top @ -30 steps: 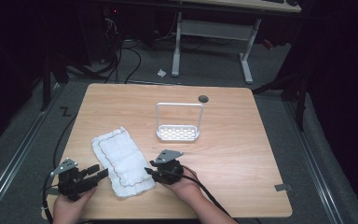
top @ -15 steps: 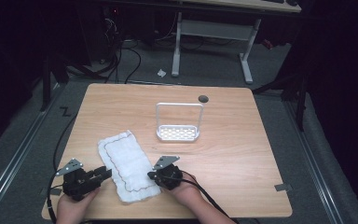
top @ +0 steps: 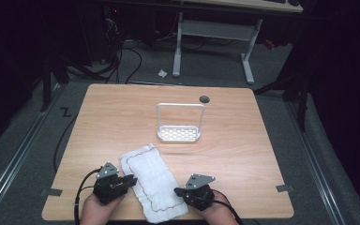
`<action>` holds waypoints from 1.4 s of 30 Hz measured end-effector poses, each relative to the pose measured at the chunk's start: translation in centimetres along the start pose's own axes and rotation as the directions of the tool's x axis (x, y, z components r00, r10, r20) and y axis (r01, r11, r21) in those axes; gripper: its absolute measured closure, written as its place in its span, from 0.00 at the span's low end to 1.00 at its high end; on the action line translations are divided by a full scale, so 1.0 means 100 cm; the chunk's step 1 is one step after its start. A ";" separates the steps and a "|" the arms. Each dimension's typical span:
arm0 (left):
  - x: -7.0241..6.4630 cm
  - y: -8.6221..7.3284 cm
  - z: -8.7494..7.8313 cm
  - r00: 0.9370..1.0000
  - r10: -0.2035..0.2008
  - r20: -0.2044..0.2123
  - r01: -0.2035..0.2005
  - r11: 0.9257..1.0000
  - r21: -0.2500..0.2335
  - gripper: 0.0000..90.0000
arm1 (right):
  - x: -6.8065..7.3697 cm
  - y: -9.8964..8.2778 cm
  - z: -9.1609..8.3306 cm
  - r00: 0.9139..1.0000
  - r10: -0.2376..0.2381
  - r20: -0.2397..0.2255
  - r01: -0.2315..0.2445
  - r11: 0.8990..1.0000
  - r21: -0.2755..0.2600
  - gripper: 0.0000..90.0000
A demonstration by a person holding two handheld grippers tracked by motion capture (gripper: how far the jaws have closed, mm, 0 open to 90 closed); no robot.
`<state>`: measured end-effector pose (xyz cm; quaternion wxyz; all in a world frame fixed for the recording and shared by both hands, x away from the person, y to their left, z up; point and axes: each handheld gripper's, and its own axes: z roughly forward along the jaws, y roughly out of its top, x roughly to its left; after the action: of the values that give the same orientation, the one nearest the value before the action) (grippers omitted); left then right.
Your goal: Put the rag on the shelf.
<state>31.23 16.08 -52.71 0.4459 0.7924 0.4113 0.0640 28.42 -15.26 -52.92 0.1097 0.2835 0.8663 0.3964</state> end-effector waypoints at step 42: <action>-0.057 0.020 0.070 0.971 0.142 0.190 -0.160 0.984 0.080 0.92 | -0.060 -0.020 -0.017 0.981 0.143 0.134 -0.143 0.990 -0.011 0.99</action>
<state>31.97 6.92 -53.85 0.4375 0.8443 0.3095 0.0049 31.80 -20.85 -53.49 0.1391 0.3708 0.8340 0.3841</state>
